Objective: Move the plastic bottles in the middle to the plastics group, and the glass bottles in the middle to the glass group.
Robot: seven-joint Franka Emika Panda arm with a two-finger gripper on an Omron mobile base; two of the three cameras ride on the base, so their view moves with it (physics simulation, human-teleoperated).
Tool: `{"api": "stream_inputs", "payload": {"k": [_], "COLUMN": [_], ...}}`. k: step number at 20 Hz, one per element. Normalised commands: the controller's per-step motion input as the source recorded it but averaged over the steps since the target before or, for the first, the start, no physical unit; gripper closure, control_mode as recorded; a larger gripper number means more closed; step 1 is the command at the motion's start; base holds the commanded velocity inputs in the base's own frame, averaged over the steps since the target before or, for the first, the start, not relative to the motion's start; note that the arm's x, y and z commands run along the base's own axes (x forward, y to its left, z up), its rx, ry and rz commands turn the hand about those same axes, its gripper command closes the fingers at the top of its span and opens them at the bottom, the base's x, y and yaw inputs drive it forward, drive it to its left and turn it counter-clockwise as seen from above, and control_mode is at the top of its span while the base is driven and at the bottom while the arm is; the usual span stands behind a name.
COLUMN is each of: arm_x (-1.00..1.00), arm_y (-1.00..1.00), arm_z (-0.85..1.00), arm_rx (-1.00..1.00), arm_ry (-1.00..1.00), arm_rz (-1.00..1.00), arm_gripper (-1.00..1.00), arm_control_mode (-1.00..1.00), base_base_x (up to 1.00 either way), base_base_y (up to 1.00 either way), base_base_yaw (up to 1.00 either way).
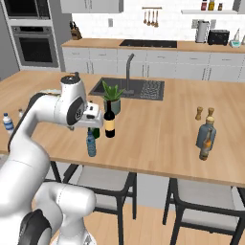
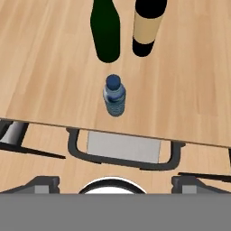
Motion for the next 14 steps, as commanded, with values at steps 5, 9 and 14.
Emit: {"api": "stream_inputs", "payload": {"k": [5, 9, 14], "arm_x": [0.31, 0.29, 0.32], "arm_y": [0.22, 0.12, 0.00], "arm_z": [-0.25, -0.26, -0.30], "arm_rx": [-0.01, -0.02, -0.06], "arm_ry": [-0.03, -0.10, -0.03], "arm_rz": [0.00, 0.01, 0.00], "arm_gripper": [-1.00, -1.00, -1.00], "arm_control_mode": [-1.00, -1.00, -1.00], "base_base_x": [0.00, 0.00, 0.00], "base_base_y": [0.00, 0.00, 0.00], "base_base_yaw": [0.00, 0.00, 0.00]}}
